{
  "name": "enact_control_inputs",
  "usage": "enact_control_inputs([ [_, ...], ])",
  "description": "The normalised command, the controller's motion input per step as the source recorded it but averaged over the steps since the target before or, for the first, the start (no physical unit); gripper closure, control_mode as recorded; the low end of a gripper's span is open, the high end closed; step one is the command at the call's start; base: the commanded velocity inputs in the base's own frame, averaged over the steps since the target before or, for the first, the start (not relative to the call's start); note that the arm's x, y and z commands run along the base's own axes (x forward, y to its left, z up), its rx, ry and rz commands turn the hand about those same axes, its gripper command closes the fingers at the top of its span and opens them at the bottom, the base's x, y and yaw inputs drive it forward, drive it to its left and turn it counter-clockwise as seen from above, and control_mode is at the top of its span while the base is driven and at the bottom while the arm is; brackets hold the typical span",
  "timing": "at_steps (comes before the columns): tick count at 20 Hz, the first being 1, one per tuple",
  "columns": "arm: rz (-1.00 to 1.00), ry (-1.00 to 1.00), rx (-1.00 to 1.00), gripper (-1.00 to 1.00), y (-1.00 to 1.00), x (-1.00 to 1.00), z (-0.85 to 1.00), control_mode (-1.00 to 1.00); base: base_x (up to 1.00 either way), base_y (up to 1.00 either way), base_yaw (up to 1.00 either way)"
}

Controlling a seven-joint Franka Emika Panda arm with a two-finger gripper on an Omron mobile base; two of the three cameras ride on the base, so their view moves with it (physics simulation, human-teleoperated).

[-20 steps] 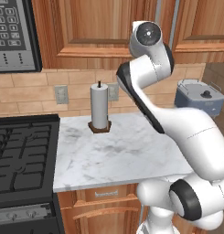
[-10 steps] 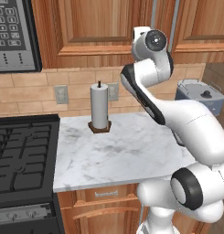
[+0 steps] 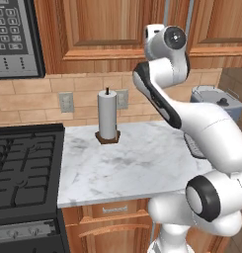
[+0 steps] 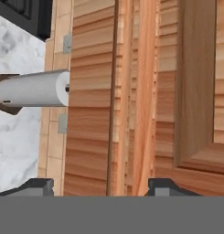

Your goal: Open the cabinet. Pick the soap dispenser and place it next to the sink. Then close the cabinet.

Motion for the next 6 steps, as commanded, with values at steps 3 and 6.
enact_control_inputs([
  [3,0.06,0.08,0.00,-1.00,-0.05,0.07,-0.09,-1.00,0.00,0.00,0.00],
  [6,0.05,0.02,0.00,-1.00,-0.04,-0.01,-0.12,-1.00,0.00,0.00,0.00],
])
